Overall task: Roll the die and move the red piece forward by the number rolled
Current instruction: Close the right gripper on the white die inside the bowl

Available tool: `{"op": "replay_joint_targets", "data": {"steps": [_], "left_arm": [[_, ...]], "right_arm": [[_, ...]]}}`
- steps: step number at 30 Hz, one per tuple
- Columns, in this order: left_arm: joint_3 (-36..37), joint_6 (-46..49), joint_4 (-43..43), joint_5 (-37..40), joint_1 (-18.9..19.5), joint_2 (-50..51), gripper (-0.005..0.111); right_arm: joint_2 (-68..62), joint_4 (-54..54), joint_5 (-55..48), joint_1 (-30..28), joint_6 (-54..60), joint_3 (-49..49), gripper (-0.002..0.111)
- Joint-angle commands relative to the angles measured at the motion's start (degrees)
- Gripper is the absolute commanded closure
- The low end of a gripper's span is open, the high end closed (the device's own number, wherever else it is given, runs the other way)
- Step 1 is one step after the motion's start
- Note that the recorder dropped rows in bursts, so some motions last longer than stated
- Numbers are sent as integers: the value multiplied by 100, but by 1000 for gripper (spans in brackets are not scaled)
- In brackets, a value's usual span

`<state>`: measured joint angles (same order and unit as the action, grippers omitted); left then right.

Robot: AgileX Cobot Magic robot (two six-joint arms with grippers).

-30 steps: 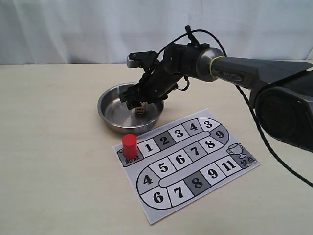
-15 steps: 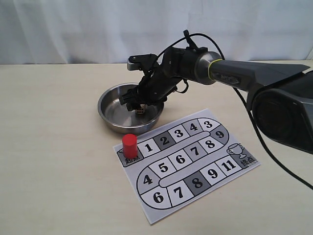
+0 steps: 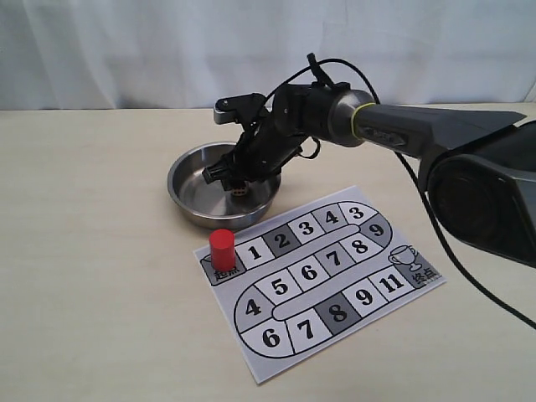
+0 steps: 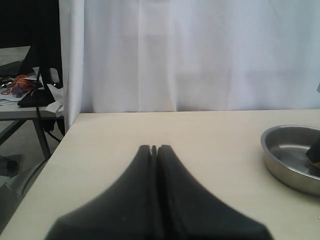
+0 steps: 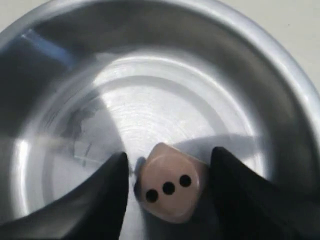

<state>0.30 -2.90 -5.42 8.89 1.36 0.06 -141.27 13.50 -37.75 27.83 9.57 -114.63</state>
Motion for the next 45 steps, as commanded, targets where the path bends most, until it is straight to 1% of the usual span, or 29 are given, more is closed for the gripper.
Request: {"op": "replay_joint_targets", "data": {"steps": [1,26,29,33,40,45], "left_arm": [[-30,-12,13,-76,-1,-6,107],[-30,-12,13,-65,-1,-6,107],[-30,-12,13,-65,-1,-6,107],[-30,-12,13,-76,-1,-6,107],[-30,-12,13,-76,-1,-6,107],[-30,-12,13,-76,-1,-6,107]], "right_arm": [[9,-94,117,46,-31,-27,61],[9,-94,-156,95,-317,-27,61],[9,-94,-168,95,-317,-27,66],[9,-94,-168,95,-317,-27,76],[156,-67,-192,95,-317,-64,104],[584,-115,-514,95,-244,-64,104]]}}
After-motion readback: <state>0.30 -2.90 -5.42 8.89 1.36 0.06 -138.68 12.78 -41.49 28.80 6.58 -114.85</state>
